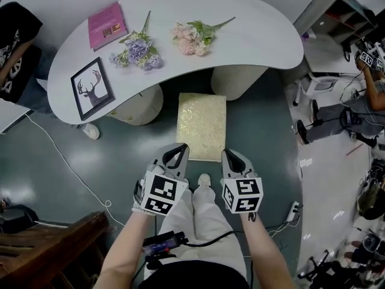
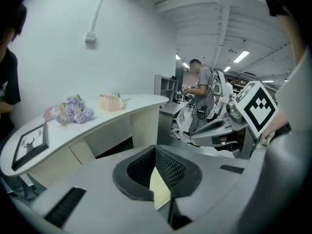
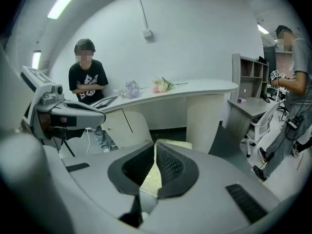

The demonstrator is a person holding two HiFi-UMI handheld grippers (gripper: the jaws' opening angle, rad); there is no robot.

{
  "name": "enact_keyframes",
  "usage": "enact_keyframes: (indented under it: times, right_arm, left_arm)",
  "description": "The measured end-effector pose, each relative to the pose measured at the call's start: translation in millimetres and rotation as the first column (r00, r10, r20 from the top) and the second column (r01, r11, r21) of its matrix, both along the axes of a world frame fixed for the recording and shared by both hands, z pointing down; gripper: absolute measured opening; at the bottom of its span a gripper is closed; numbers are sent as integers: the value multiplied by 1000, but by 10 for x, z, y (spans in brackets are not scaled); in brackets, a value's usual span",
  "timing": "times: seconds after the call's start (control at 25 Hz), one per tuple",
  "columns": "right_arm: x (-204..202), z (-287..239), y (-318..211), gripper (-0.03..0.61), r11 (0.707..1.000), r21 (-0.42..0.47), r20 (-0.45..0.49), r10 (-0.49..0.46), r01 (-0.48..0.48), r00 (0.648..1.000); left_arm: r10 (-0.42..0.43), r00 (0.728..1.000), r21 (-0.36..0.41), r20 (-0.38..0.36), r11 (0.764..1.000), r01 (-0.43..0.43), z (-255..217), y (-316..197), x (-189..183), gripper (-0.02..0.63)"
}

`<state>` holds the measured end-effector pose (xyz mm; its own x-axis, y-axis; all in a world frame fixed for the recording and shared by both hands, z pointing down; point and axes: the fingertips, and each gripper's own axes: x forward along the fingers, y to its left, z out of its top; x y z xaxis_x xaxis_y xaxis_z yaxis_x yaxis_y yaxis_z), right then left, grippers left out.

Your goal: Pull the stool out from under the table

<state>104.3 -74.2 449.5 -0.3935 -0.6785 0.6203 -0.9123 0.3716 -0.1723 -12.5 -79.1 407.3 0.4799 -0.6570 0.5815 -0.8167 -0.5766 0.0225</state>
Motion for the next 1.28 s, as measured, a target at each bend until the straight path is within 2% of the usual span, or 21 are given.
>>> enact_keyframes:
  times: [0.24, 0.4, 0.56, 0.88, 1.12, 1.28]
  right_arm:
    - [-74, -724, -1, 41, 996, 94, 41, -18, 14, 999]
    - [-51, -1154, 39, 41, 988, 147, 48, -50, 43, 998]
    - [-79, -1487, 28, 40, 981, 185, 63, -75, 62, 995]
    - [-153, -1989, 54, 41, 960, 273, 87, -91, 64, 992]
    - [-207, -2240, 36, 41, 937, 333, 68, -137, 107, 988]
    - [-230, -2298, 32, 41, 933, 340, 70, -146, 114, 987]
  left_arm:
    - [2, 1000, 89, -9, 996, -1, -727, -6, -121, 17]
    - [-11, 999, 115, -38, 993, 15, -1112, 20, -163, 17]
    - [-73, 994, 145, -78, 986, 84, -1432, -38, -292, 17]
    - [-92, 992, 239, -90, 965, 111, -1902, -37, -392, 17]
    - [-103, 984, 261, -147, 955, 139, -2173, 4, -439, 17]
    - [-106, 984, 259, -143, 955, 141, -2199, 34, -462, 17]
